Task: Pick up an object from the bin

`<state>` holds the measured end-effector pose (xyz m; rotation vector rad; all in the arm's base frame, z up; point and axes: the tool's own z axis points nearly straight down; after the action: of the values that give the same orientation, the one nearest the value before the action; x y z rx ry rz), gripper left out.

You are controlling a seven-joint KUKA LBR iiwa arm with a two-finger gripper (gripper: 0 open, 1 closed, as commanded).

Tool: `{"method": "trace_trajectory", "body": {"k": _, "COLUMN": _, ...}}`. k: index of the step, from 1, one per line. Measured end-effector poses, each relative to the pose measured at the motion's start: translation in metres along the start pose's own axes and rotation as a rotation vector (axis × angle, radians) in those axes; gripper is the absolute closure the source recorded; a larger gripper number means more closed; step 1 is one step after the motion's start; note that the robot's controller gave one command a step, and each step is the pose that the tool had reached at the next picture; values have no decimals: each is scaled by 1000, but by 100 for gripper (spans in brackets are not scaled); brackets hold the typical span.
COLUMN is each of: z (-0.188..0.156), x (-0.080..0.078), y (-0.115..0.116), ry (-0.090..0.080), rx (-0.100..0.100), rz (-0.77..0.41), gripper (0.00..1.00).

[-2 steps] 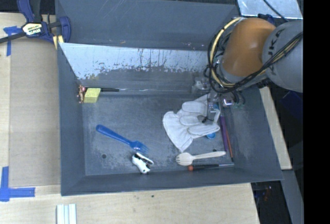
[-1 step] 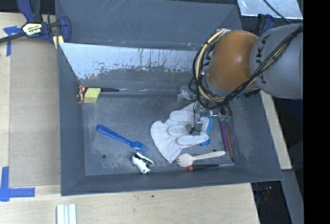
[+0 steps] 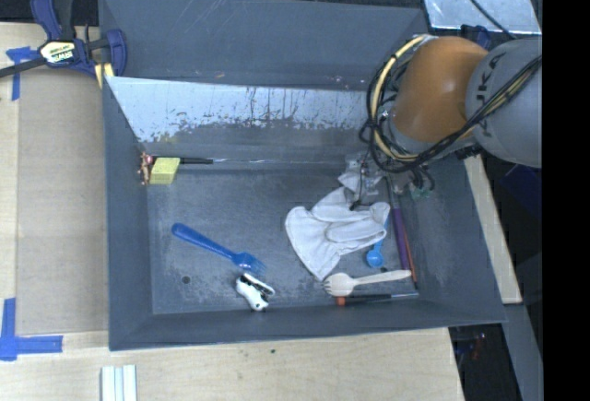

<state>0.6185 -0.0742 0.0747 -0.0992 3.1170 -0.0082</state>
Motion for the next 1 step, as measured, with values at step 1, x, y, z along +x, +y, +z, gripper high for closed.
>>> {"method": "trace_trajectory", "body": {"k": 1, "z": 0, "x": 0, "y": 0, "ry": 0, "rx": 0, "rz": 0, "gripper": 100}}
